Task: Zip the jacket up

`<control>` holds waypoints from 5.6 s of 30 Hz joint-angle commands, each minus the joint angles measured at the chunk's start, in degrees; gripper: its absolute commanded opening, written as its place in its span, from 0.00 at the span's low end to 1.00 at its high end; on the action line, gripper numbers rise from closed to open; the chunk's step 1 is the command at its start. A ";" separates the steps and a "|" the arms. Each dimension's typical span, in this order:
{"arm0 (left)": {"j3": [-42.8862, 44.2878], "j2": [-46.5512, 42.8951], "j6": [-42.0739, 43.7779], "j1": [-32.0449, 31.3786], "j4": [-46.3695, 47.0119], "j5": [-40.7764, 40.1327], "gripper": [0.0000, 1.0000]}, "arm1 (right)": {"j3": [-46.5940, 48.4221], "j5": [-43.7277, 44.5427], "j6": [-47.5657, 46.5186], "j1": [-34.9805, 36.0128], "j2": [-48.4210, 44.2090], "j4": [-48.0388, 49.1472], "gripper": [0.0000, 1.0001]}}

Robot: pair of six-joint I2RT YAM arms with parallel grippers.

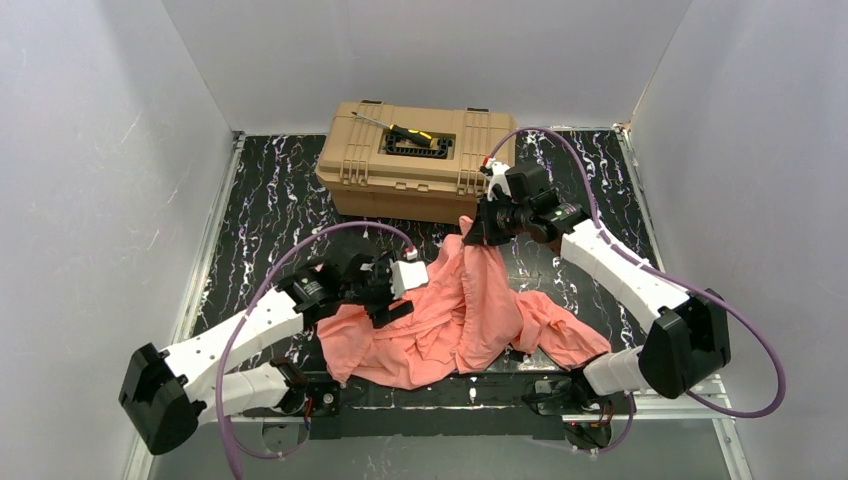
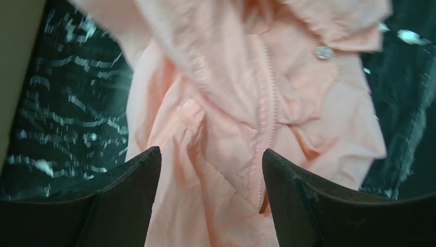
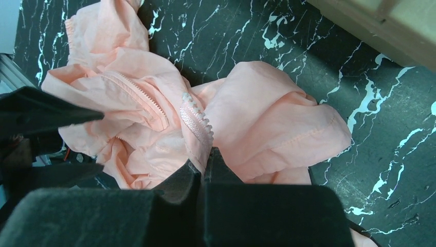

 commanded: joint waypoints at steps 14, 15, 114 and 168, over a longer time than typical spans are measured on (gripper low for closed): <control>-3.05 11.13 -20.49 -2.66 15.40 -23.56 0.66 | -3.60 0.77 1.07 0.00 -7.62 3.61 0.01; -3.13 11.47 -20.19 -2.65 15.41 -23.38 0.66 | -3.90 0.74 1.23 0.00 -7.76 3.84 0.01; 8.47 -15.24 11.89 3.87 18.73 1.20 0.00 | -8.03 -33.24 22.58 6.24 -7.96 47.80 0.01; 8.09 -15.39 12.00 3.87 19.27 0.05 0.00 | -8.19 -31.15 23.28 7.56 -7.97 48.88 0.01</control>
